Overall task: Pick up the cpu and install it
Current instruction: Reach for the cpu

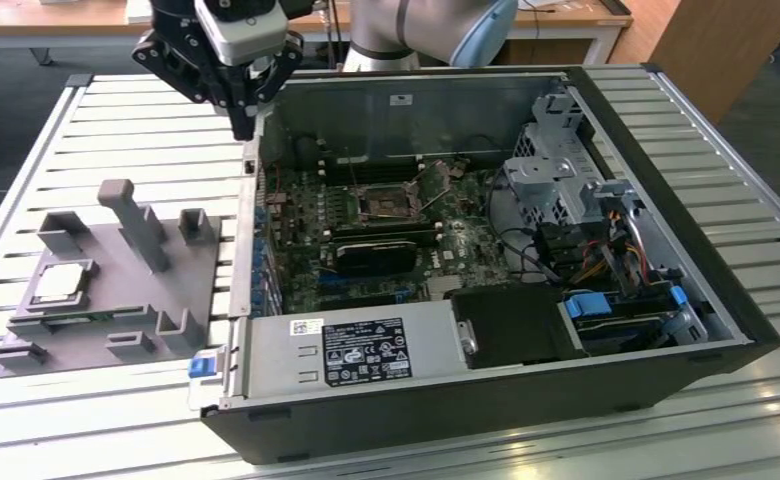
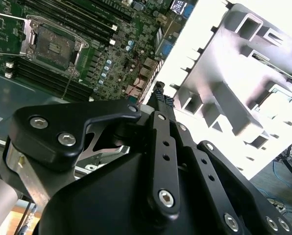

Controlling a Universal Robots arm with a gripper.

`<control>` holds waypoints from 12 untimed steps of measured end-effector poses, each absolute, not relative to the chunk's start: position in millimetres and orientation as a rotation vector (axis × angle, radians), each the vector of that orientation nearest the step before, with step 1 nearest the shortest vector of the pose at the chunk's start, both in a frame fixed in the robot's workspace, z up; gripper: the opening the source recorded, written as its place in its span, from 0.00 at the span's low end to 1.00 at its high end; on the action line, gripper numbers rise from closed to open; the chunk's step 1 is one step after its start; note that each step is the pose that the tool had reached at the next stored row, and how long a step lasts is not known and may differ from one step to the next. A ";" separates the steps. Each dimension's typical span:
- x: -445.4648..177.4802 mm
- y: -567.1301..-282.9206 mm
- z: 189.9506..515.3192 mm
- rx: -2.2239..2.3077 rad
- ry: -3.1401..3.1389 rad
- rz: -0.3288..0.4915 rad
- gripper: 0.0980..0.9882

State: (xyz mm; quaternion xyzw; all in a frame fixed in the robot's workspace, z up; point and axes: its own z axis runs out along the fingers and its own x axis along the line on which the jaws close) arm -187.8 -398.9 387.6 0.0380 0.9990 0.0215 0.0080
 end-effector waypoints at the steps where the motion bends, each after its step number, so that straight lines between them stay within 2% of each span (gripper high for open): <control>1: -188.4 -398.9 387.5 0.119 3.123 0.067 0.01; 12: -194.9 -398.9 386.9 0.119 3.123 0.067 0.01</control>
